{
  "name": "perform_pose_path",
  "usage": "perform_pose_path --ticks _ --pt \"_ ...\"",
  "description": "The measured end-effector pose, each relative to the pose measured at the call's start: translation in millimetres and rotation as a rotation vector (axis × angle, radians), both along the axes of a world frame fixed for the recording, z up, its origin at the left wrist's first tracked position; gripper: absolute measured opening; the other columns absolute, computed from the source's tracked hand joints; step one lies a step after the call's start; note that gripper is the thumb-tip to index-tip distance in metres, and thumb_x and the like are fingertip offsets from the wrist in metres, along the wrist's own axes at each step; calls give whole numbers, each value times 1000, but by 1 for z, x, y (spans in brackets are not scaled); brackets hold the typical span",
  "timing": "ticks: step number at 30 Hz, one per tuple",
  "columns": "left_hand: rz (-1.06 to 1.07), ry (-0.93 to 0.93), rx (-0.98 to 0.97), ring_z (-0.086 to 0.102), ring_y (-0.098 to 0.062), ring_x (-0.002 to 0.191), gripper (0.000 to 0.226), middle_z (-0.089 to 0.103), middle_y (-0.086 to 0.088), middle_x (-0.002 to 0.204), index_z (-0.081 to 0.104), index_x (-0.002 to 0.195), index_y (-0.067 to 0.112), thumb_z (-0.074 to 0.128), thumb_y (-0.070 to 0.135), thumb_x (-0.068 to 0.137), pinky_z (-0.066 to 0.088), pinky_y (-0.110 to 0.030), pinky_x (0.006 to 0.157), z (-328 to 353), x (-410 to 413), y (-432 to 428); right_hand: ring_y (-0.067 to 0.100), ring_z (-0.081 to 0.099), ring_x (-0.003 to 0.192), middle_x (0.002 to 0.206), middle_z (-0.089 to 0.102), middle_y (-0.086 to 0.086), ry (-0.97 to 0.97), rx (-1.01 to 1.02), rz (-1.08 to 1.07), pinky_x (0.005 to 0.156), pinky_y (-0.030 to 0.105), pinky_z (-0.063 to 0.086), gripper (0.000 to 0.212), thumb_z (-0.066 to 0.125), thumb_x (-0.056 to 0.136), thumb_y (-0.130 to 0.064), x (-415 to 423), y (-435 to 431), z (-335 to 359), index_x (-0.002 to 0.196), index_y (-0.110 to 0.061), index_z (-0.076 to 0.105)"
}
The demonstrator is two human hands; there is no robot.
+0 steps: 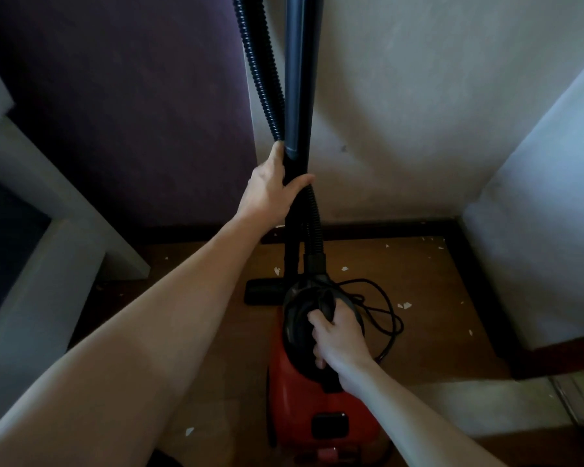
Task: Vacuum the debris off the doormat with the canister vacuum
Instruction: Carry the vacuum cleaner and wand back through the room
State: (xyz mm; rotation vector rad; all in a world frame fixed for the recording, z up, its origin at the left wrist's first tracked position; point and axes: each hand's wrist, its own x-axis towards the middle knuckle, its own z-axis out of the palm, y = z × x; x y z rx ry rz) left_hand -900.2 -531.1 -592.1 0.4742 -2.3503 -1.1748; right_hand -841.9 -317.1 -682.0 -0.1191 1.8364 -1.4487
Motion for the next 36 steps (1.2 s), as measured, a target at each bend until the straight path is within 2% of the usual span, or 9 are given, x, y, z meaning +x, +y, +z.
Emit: perform_pose_path --ticks 5,8,10,14,18,22,26,32,36 --pt "0 10 3 68 -13 98 40 68 3 109 47 123 20 69 33 92 59 -44 85 -4 2 -5 11 41 39 54 46 -4 -18 -16 -6 40 26 37 7 50 102 -16 -6 -18 -5 105 -10 51" --pt "-10 6 24 68 -11 99 40 68 5 109 47 123 22 69 35 92 60 -43 85 -6 4 -9 10 40 37 51 44 -5 -59 -19 -7 39 25 37 11 49 104 -16 -4 -32 -15 112 -20 43" --pt "1 -10 49 67 -9 101 40 68 6 110 49 125 23 68 36 92 59 -42 87 -7 5 -13 11 38 35 51 42 -4 -79 -13 -3 38 25 36 7 47 105 -15 -3 -37 -20 112 -17 45" --pt "33 -35 68 65 -6 103 37 68 7 113 53 125 20 68 31 93 57 -30 91 -9 8 -26 11 35 36 53 40 -3 -79 -21 9 38 25 36 3 46 106 -14 -2 -44 -20 104 -12 48" --pt "33 -113 55 62 -6 106 41 67 7 119 56 130 21 69 31 93 50 -8 77 -18 14 -34 12 35 36 52 40 -3 -88 0 25 38 25 35 7 46 106 -15 -2 -44 -18 100 -14 47" --pt "7 -110 56 62 -8 109 41 67 7 120 57 130 22 69 33 92 55 -27 91 -23 12 -39 14 34 38 52 39 -3 -104 -4 18 38 25 33 10 47 105 -14 -4 -43 -18 95 -14 46" --pt "-13 -120 50 62 -7 110 35 67 8 118 61 124 20 69 33 92 54 -33 96 -24 11 -43 14 34 34 49 38 -3 -52 1 16 36 24 33 16 46 105 -11 -5 -47 -20 89 -12 44" --pt "45 -90 75 62 -4 107 33 68 12 112 67 120 19 72 33 90 51 -20 91 -24 16 -38 17 43 31 45 47 -3 65 53 14 35 24 37 18 51 105 -21 -4 -52 -20 96 -6 54" --pt "71 -99 106 63 -8 109 37 69 7 116 65 122 18 72 35 90 53 -22 91 -29 10 -38 17 43 31 45 48 -2 94 44 -4 35 25 36 23 51 105 -19 -7 -54 -23 86 -8 53"
